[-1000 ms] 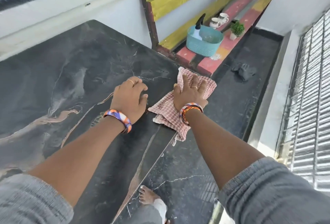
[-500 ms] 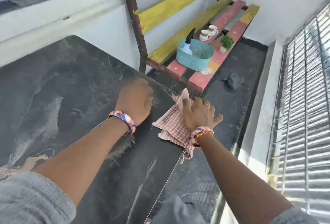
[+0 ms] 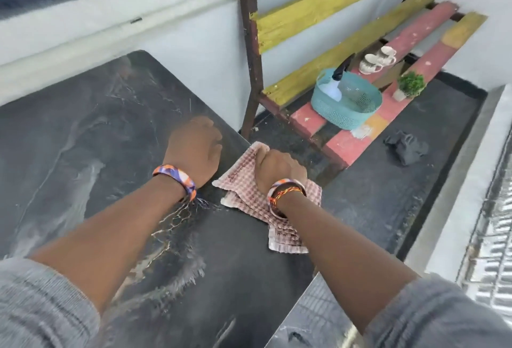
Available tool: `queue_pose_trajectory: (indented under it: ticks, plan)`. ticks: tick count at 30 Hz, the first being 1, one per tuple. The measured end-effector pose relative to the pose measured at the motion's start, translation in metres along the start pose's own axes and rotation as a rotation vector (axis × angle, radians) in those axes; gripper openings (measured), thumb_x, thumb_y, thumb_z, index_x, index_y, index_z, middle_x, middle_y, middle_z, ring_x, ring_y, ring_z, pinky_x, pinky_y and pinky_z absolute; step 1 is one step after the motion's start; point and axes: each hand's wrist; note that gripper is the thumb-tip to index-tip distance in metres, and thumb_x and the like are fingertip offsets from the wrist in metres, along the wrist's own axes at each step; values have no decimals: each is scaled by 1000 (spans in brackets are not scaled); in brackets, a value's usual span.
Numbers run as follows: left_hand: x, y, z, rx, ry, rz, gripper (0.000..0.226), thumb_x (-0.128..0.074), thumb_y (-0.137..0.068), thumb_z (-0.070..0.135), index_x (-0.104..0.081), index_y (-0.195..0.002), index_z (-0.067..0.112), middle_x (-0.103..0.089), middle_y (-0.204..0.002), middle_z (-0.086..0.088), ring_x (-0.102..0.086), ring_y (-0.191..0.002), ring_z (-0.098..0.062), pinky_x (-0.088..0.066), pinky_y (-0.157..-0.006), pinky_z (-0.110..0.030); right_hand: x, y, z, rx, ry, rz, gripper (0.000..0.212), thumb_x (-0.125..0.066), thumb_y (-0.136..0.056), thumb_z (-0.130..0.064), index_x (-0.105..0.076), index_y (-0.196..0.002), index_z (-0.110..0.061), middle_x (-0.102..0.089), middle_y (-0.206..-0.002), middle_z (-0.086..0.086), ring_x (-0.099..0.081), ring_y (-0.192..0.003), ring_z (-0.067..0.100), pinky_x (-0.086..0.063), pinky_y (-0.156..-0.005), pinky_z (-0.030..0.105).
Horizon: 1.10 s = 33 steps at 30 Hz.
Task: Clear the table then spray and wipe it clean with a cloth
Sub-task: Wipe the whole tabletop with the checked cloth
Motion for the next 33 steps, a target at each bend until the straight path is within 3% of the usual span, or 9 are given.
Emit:
queue_pose_trajectory:
  ticks: [5,19,22,24,27,33]
  plan:
    - [7,-20,-17,126,-15,49,27,-58,-84,14,-65,-108,6,-52,-132,-14,-57,-111,-34,-38,-100,-44,-3,-35,-29,107,-34,-48,63,-15,-101,-40,-68,-88,-9,-71,-98,13,-67,-90,34,-48,-78,37]
    - [43,-50,-103,396,-58,201,28,-58,-84,13,-63,-111,7,-51,-131,-15,-51,-120,-33,-37,-101,-43,-28,-122,-138,192,-31,-95,57,-17,-102,-39,-66,-106,-13,-69,-108,8,-64,-101,30,-48,-85,38]
    - [52,-61,-125,438,-89,206,28,-58,-84,15,-63,-111,8,-49,-131,-15,-49,-119,-35,-36,-102,-43,-33,-137,-169,240,31,-105,38,-27,-99,-21,-56,-124,-15,-65,-118,7,-61,-110,31,-45,-92,40]
    - [57,-71,-139,472,-101,203,30,-57,-84,16,-62,-113,9,-46,-135,-14,-46,-122,-35,-33,-104,-43,-36,-148,-188,256,54,-100,40,-30,-97,-15,-49,-131,-16,-62,-122,6,-59,-113,31,-42,-95,41]
    - [61,-81,-155,510,-91,205,33,-56,-85,18,-60,-117,12,-41,-140,-12,-41,-127,-34,-29,-108,-42,-44,-165,-214,256,37,-87,41,-26,-99,-21,-44,-134,-11,-61,-125,8,-57,-116,31,-39,-97,39]
    - [69,-82,-187,565,-106,224,33,-54,-87,21,-58,-118,13,-40,-139,-11,-43,-124,-34,-29,-106,-40,-59,-192,-266,419,87,-76,52,-40,-95,-13,-27,-144,-1,-43,-142,17,-45,-129,34,-37,-104,42]
Point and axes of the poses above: each hand's wrist, its own y-axis away from the middle knuckle, its own x-axis out of the back of the hand, z = x × y
